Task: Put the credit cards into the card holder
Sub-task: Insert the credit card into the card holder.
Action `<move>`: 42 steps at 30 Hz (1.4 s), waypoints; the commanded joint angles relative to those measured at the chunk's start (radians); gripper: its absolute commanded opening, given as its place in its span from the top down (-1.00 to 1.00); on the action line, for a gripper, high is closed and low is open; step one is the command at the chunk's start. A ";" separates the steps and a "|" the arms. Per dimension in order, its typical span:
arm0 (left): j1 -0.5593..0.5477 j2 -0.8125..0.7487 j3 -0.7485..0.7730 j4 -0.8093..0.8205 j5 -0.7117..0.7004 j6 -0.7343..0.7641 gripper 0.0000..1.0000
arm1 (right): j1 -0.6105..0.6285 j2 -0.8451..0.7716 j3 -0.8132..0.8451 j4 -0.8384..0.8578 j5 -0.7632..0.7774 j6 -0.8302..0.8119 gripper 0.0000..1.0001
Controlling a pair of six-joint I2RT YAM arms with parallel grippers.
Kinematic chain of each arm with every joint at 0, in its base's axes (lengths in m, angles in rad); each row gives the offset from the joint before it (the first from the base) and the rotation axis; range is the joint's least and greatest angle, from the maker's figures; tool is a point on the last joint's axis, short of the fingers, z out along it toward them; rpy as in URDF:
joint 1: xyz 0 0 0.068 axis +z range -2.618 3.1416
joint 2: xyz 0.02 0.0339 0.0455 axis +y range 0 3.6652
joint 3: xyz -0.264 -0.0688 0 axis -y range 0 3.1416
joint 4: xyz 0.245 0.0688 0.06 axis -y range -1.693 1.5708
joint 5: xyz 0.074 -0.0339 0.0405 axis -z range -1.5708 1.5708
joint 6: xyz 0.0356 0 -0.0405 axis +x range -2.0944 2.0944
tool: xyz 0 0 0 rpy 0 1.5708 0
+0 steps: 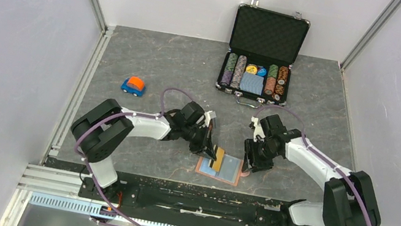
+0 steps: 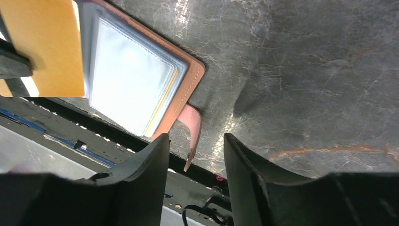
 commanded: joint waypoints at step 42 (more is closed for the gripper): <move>-0.067 -0.084 -0.160 0.228 -0.129 -0.050 0.95 | -0.013 -0.103 -0.194 0.207 -0.080 0.048 -0.19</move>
